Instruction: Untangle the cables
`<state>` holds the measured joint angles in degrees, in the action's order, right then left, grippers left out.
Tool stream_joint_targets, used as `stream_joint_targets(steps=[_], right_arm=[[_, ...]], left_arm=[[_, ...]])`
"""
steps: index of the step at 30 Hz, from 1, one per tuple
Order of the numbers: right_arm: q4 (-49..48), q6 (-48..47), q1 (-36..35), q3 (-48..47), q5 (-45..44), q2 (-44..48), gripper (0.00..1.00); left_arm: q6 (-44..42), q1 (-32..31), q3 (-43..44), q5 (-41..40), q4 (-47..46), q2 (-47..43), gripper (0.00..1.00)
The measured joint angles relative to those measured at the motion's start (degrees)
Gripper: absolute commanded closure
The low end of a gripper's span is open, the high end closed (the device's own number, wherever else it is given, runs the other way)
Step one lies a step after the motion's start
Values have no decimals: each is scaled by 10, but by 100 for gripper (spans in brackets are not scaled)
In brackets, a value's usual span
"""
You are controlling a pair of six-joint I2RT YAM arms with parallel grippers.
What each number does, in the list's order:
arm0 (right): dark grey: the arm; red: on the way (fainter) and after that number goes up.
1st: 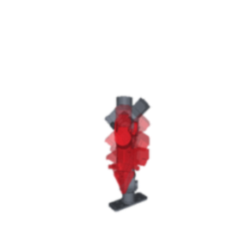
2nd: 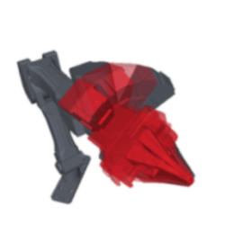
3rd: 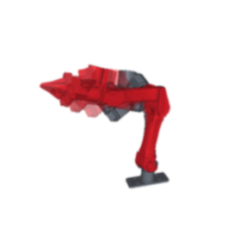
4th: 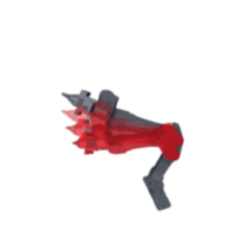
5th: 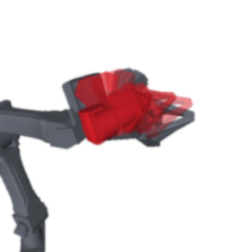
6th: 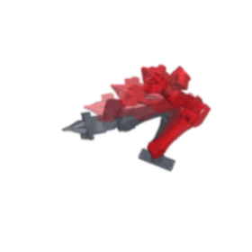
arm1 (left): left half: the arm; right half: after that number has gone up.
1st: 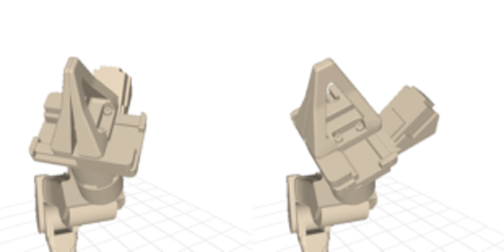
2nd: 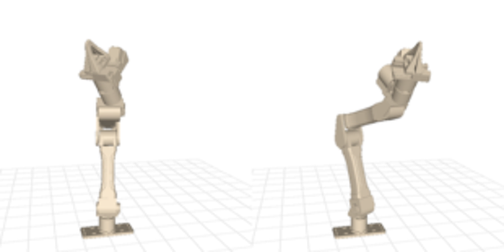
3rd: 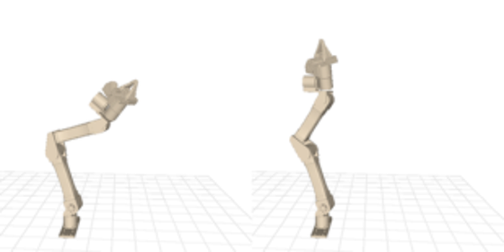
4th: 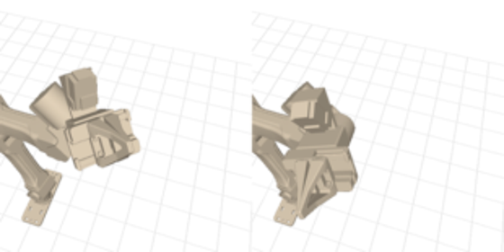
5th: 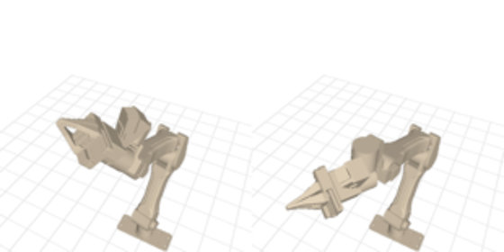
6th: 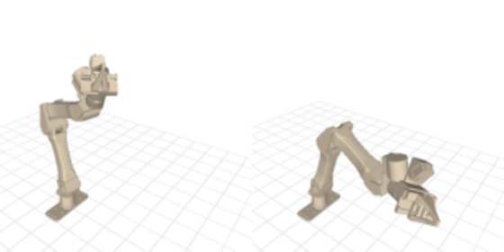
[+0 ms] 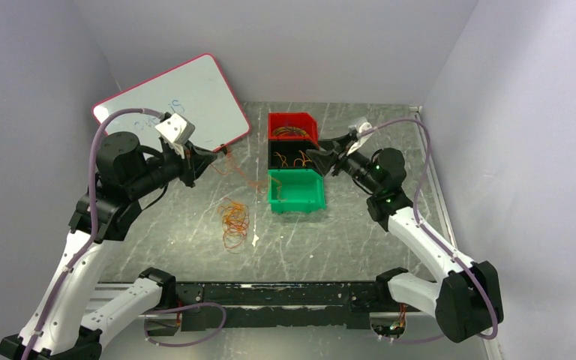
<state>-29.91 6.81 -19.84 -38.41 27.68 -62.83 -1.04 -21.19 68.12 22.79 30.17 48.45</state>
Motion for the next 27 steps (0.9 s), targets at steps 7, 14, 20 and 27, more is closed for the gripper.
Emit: stream_joint_targets(steps=[7,14,20,27], right_arm=[[-59,-49,-108,0,63,-1,45],[-77,-77,-192,-24,76,-52,37],[-100,-77,-235,-76,77,-120,29],[-123,-72,-259,-106,70,-181,23]], left_arm=[[-2,0,0,38,-4,0,93],[-1,0,0,81,-8,1,93],[-1,0,0,90,-8,0,93],[-1,0,0,92,-8,-1,93]])
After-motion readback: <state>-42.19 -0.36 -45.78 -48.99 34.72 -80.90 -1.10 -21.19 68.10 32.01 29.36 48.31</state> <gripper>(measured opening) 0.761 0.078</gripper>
